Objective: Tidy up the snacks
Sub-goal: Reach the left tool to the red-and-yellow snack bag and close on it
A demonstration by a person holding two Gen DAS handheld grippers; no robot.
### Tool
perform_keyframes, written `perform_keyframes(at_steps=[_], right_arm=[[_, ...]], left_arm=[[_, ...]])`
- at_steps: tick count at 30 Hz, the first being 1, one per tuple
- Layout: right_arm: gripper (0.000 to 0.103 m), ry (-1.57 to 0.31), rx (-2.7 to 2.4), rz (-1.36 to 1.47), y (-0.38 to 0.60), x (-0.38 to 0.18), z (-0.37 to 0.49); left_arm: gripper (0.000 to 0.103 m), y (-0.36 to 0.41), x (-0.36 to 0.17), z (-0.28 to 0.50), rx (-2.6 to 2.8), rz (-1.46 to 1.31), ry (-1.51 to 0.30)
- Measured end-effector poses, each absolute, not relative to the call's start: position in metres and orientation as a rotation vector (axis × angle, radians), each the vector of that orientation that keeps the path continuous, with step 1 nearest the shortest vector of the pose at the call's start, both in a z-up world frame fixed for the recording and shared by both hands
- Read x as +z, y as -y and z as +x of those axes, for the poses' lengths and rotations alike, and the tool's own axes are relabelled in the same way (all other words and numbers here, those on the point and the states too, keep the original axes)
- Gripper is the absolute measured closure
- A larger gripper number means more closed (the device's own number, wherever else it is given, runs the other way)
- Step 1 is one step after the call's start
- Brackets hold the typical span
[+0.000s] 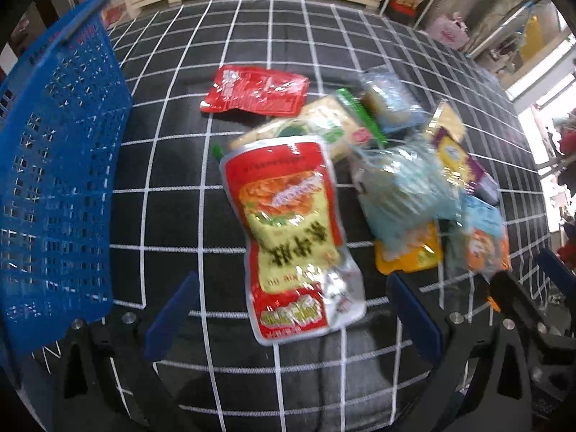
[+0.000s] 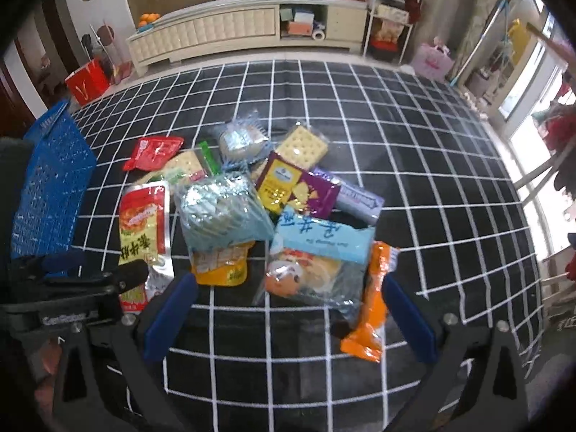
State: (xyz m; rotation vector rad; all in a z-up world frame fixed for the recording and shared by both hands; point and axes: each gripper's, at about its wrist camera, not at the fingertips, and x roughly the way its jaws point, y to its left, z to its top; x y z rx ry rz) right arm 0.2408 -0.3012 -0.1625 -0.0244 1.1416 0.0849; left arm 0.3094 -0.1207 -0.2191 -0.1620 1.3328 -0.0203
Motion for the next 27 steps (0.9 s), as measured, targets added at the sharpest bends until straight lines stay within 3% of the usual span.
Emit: perform_keyframes(at_steps=[10,19,20,21,22,23,25,27], right_arm=[[0.0,-1.163,0.098,-0.005,0.305,-0.177,0.248],[0.0,-1.151,0.079,0.025,0.318,-0.173,0.241],[0.0,-1.147,0.076,0.024,0.318,-0.172,0.24],[0.0,-1.145,0.072,0.021,0.319,-0.171,0.24],[0.0,-1.144,0.066,0.018,0.32,-0.171,0.239],[0.0,-1.147,0.061,0.02,0.323,-0.171,0.238],[0.0,-1.154,0.056,0.031,0.327,-0.172,0.238],[0.0,-1.154,0.055,0.046,0.331,-0.171,0.237]], left_arm=[[0.0,0.123,-0.263,0.331,0.085,-0.11,-1.383],[0.001,0.137,-0.271,0.334,0.117,-0.11,-1.391],[0.004,0.136,-0.268,0.335,0.129,-0.12,-1.384],[0.016,0.138,-0.263,0.333,0.14,-0.126,-1.361],[0.037,0.138,-0.261,0.333,0.135,-0.121,-1.347],[0.046,0.142,-0.257,0.331,0.122,-0.109,-1.338],[0.056,0.146,-0.256,0.331,0.103,-0.098,-1.346],[0.058,0.147,-0.254,0.329,0.086,-0.086,-1.343]])
